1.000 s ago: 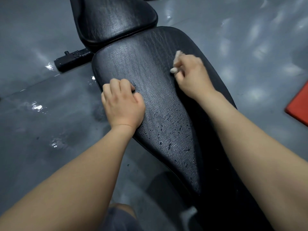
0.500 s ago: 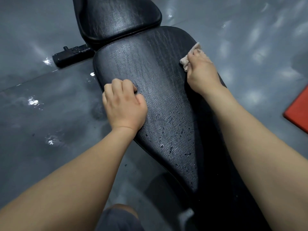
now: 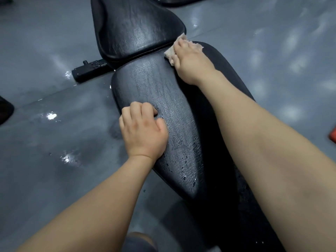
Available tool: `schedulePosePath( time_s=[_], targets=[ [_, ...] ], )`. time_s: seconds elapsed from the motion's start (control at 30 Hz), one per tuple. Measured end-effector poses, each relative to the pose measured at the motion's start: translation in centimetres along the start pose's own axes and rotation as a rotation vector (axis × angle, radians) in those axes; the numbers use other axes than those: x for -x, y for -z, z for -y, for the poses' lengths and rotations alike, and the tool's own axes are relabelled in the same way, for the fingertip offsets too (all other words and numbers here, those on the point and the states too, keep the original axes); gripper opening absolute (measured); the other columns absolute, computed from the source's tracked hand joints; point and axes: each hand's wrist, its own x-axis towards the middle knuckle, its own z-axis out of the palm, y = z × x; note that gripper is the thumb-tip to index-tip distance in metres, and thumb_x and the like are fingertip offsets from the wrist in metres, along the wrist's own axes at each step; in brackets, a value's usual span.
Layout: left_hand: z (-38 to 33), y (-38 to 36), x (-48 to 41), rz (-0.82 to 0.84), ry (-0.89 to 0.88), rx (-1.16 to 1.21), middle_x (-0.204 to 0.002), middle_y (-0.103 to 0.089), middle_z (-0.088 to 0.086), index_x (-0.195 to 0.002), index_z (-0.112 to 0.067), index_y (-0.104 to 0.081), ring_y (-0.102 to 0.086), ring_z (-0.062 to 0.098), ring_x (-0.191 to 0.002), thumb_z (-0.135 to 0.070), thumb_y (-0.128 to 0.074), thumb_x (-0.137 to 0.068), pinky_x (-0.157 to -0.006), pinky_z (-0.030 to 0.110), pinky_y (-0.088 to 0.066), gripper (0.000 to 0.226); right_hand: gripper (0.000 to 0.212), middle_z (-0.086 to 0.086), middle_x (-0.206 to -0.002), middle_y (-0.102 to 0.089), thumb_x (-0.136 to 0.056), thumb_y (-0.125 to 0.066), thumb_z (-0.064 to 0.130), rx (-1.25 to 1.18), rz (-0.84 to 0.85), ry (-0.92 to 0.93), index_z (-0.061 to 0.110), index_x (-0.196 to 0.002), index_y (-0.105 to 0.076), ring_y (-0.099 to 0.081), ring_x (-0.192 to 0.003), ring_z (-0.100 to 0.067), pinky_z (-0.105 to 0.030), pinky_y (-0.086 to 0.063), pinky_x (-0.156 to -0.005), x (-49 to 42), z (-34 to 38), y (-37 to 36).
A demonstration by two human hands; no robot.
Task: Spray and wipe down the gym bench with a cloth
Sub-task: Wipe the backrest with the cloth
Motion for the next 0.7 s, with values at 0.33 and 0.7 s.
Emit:
schedulePosePath(
  time_s=[0.33, 0.7],
  targets=[
    [0.0, -0.1, -0.1, 0.004, -0.008, -0.019, -0.096, -0.054, 0.01, -0.089, -0.017, -0.058, -0.047, 0.034, -0.093, -0.025, -0.047, -0.077, -0.083, 0.047, -0.04, 0.018, 0.033, -0.011, -0.125, -0.063, -0.098, -0.041, 0.024, -0.152, -0.05, 0.2, 0.011, -0.117, -0.063, -0.051, -0.121, -0.033, -0.041, -0.042, -0.101, -0.8, 6.7, -0.3],
    [0.0, 0.0, -0.1, 0.012, -0.006, 0.008, -0.098, -0.054, 0.008, -0.09, -0.018, -0.058, -0.047, 0.034, -0.096, -0.027, -0.047, -0.078, -0.087, 0.047, -0.041, 0.018, 0.032, -0.008, -0.116, -0.067, -0.103, -0.038, 0.034, -0.148, -0.029, 0.269, 0.023, -0.125, -0.059, -0.053, -0.115, -0.033, -0.043, -0.044, -0.095, -2.0, 2.8, 0.8]
  ],
)
